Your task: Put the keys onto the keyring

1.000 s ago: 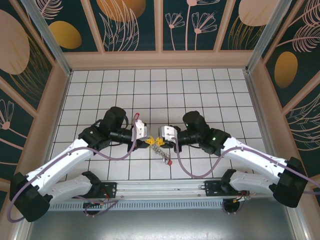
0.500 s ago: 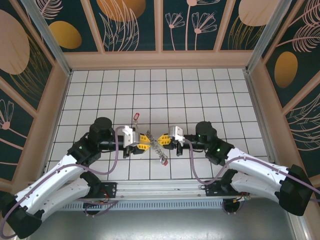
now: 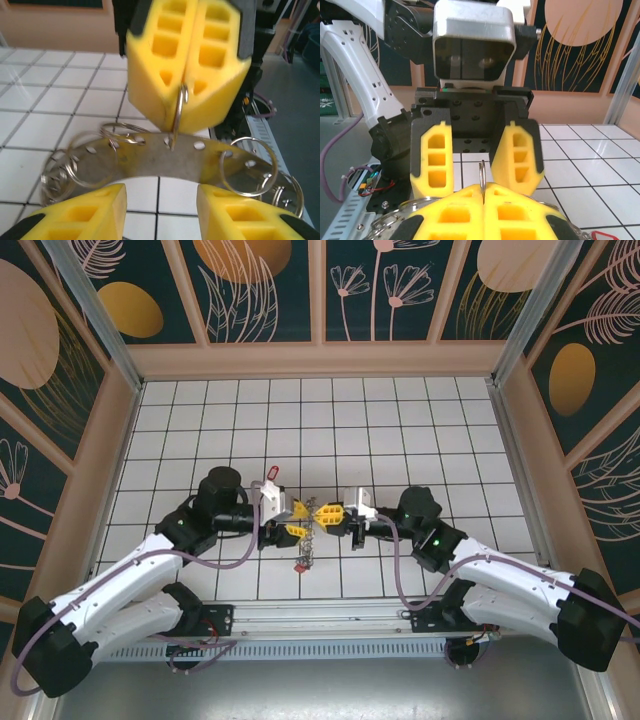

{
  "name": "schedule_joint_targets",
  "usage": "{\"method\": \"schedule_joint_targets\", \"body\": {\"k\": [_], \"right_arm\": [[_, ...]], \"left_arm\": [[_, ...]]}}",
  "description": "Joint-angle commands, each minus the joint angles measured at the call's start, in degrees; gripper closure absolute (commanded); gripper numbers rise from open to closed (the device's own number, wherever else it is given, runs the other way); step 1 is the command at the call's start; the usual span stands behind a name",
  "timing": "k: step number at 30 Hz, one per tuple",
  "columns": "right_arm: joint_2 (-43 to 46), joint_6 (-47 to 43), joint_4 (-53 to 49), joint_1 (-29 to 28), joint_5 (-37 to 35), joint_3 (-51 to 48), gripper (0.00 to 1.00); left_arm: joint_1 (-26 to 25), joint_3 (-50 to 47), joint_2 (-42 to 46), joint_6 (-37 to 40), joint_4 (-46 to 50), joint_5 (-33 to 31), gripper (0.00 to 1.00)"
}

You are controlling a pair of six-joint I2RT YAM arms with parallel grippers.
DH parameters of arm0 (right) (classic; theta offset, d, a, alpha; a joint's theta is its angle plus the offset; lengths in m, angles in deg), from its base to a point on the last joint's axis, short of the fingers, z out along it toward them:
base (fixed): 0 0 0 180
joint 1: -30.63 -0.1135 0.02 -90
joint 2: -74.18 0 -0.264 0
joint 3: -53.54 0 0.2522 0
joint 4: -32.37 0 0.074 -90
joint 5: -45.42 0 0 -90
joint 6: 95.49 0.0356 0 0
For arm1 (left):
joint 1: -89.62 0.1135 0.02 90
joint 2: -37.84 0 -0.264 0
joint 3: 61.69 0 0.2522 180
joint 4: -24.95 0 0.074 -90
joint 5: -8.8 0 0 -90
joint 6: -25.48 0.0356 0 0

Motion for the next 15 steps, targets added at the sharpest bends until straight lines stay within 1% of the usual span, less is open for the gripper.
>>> {"method": "schedule_joint_targets", "body": {"k": [1, 4, 8, 11, 15], "right_arm": [[0.7, 2.7, 7.2, -1.5, -0.8, -1.7, 1.00], [-0.7, 2.2, 8.2, -3.4, -2.8, -2.0, 1.00], [-2.8, 3.6, 13.4, -4.8, -4.9, -3.0, 1.00], [-4.1, 4.3, 15.6, -5.4, -5.8, -3.1, 1.00], [-4.2, 4.3, 16.3, -5.4, -6.1, -3.1, 1.00]], "left_arm": [[-0.2, -1.2, 2.4, -3.4, -8.6, 0.2, 0.57], [-0.2, -1.9, 2.7, -4.4, -10.4, 0.3, 0.57], [-0.2, -2.5, 1.3, -6.1, -11.4, 1.8, 0.58], [-0.2, -2.8, 1.5, -6.4, -11.4, 2.8, 0.63], [-0.2, -4.4, 4.9, -5.5, -11.2, 1.1, 0.71]]}}
